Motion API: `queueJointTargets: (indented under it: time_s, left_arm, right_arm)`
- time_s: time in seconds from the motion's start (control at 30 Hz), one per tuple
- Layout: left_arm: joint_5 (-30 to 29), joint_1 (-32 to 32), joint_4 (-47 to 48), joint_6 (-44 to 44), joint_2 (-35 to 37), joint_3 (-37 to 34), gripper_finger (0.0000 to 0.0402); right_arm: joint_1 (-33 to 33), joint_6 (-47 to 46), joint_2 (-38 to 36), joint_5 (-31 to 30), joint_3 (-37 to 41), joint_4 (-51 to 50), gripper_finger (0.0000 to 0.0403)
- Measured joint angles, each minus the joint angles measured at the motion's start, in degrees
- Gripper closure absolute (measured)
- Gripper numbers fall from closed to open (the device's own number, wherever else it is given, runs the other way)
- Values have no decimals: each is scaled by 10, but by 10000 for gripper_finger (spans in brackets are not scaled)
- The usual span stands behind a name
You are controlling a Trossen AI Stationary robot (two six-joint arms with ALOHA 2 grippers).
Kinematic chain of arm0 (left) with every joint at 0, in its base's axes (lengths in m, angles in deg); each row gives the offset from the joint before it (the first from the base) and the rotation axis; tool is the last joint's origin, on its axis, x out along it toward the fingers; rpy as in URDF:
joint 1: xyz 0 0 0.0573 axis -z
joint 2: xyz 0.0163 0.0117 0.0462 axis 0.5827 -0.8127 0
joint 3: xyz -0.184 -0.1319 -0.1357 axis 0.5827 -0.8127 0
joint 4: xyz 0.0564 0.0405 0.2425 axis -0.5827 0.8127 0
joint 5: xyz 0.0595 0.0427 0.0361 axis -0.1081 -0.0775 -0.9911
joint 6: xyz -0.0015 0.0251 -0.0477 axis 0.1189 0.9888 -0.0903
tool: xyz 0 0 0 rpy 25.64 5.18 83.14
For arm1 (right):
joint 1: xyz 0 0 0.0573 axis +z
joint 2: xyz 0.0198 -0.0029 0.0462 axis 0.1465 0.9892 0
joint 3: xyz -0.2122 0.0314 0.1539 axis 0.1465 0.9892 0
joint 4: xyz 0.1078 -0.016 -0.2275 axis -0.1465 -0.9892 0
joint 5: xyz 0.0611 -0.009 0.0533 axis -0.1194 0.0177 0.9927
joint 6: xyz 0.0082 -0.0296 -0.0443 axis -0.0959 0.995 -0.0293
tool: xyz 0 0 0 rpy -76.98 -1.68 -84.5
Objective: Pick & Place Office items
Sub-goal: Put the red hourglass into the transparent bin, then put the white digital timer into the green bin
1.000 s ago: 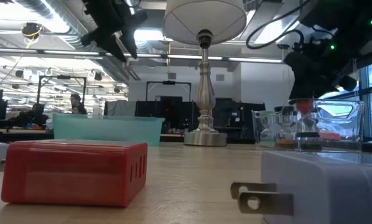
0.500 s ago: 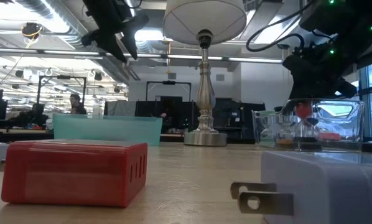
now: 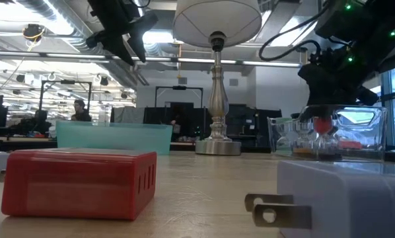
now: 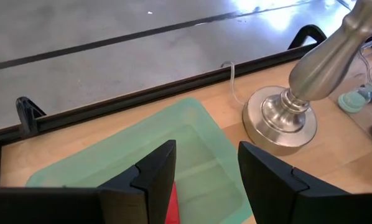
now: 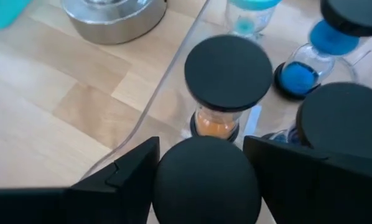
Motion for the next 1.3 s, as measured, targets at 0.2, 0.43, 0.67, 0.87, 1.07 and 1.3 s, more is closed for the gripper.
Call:
queueJointTargets:
  time_s: [0.2, 0.43, 0.67, 0.87, 1.07, 1.3]
  left_arm:
    - [0, 0, 0, 3, 0, 0, 231]
    - [4, 0, 0, 21, 0, 0, 231]
    - [43, 0, 0, 34, 25, 5, 231]
    - [72, 0, 0, 84, 75, 8, 231]
    - [131, 0, 0, 128, 121, 8, 231]
    - [269, 1, 1, 199, 135, 8, 231]
  right_arm:
    - [0, 9, -3, -3, 0, 0, 145]
    - [-1, -7, -5, 30, -1, 0, 92]
    - [0, -14, -5, 55, -57, -61, 55]
    - [0, 28, -5, 23, -151, -147, 52]
    - [0, 86, -5, 23, -247, -143, 52]
    - [1, 140, -5, 20, -298, -89, 52]
